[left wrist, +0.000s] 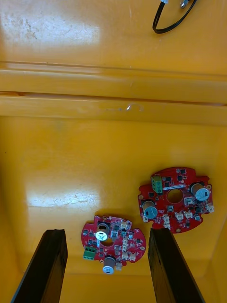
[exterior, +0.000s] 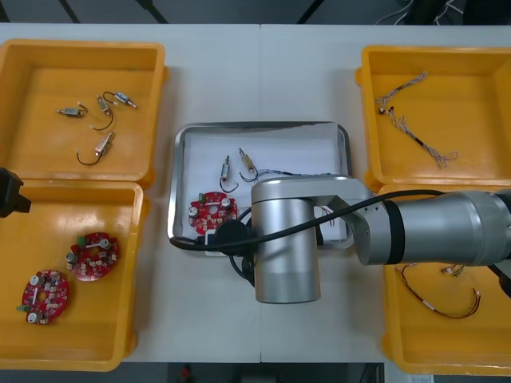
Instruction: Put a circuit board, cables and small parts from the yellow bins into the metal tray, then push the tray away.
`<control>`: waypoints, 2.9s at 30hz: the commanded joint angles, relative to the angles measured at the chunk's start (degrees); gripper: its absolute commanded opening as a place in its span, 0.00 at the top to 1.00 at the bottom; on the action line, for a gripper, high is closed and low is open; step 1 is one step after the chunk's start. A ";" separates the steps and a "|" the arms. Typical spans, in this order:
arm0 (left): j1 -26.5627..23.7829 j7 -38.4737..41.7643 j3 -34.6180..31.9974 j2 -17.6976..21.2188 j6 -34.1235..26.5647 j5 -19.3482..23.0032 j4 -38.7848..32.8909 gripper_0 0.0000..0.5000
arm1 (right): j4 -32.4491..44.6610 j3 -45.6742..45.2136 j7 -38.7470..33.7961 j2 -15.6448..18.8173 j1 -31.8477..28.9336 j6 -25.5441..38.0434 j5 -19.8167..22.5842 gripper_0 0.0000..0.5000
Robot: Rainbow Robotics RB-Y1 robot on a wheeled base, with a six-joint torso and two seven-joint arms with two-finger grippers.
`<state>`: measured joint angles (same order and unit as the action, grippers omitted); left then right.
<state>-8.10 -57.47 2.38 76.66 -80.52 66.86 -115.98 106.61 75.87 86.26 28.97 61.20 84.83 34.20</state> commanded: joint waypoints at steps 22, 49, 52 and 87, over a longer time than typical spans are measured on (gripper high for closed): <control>0.98 -0.98 0.16 2.70 0.45 0.46 0.05 0.00 | -14.76 0.33 9.19 0.65 11.40 -9.77 1.31 1.00; 0.98 -0.98 0.16 2.70 0.45 0.46 0.05 0.00 | -33.31 0.33 15.25 0.56 18.26 -35.52 2.01 1.00; 0.98 -0.98 0.16 2.70 0.45 0.46 0.05 0.00 | -34.63 0.42 15.96 0.39 18.26 -38.68 1.04 1.00; 0.98 -0.98 0.16 2.70 0.45 0.46 0.05 0.00 | -38.93 -0.29 17.19 0.39 18.43 -38.42 2.80 0.00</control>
<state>-8.10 -57.47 2.38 76.66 -80.52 66.87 -115.96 66.35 77.34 101.53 28.96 76.50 43.76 36.50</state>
